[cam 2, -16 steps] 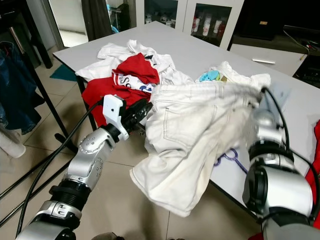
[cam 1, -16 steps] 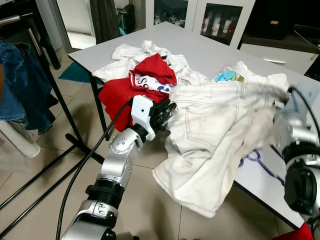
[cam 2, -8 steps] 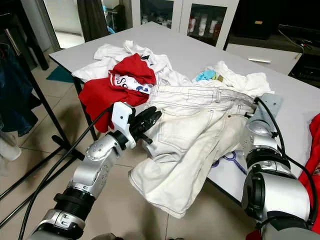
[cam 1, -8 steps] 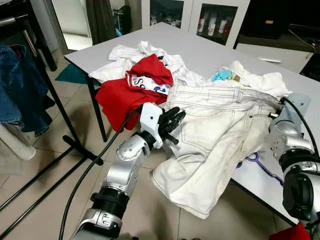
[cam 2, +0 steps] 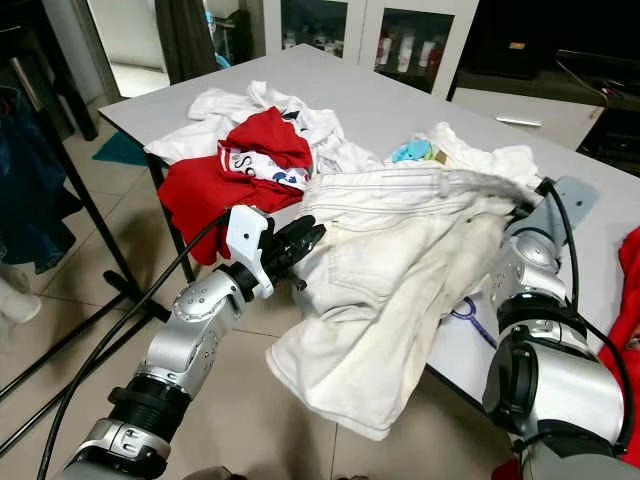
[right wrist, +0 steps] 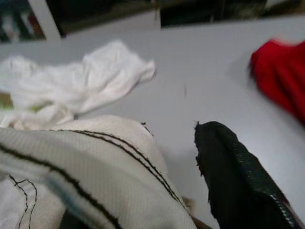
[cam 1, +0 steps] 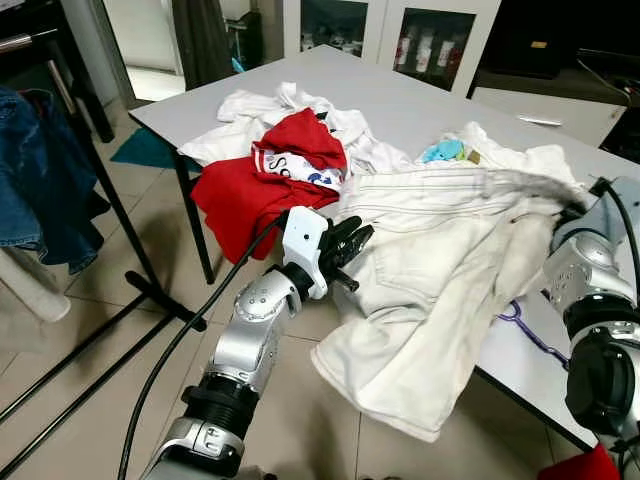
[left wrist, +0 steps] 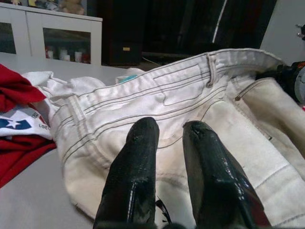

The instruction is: Hang hanger

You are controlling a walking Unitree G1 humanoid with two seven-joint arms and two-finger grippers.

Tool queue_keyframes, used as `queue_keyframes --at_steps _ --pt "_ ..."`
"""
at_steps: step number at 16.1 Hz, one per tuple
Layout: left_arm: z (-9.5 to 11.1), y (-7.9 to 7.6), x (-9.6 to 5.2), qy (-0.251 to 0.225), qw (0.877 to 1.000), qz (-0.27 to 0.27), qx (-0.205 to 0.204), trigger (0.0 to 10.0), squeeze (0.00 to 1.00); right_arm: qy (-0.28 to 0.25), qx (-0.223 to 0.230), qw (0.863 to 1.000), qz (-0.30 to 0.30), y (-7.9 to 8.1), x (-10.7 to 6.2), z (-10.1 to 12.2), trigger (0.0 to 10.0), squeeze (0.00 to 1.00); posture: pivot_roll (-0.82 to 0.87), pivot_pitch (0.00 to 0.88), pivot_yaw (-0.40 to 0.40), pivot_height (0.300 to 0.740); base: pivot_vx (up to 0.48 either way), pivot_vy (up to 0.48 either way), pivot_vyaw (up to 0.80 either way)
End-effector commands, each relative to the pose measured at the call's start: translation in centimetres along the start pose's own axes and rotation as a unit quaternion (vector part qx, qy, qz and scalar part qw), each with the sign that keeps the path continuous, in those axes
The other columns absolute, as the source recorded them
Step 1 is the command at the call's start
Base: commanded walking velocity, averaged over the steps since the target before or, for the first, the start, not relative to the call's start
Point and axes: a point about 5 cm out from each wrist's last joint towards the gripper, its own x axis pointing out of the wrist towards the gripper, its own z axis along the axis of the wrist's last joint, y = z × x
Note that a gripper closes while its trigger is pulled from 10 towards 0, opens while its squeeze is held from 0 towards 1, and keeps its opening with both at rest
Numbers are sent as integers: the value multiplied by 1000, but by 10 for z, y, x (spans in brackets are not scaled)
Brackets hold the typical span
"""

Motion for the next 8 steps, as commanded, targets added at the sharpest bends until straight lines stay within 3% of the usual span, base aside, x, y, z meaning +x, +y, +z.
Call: queue_keyframes --at_steps 1,2,3,8 --pt "2 -4 2 -3 1000 -6 4 10000 0 34 -15 999 27 9 -1 -5 10000 1000 0 0 -33 740 0 0 0" --pt "2 -5 1 -2 1000 -6 4 10000 0 64 -51 995 62 14 -3 -15 10000 282 1 0 -33 740 0 0 0" --pt "1 -5 0 1 1000 -5 4 10000 0 85 -111 985 100 17 -6 -25 10000 0 1 0 -34 740 0 0 0" --pt "1 -5 0 1 1000 -5 4 10000 0 85 -111 985 100 17 -6 -25 10000 0 1 0 -34 740 0 0 0"
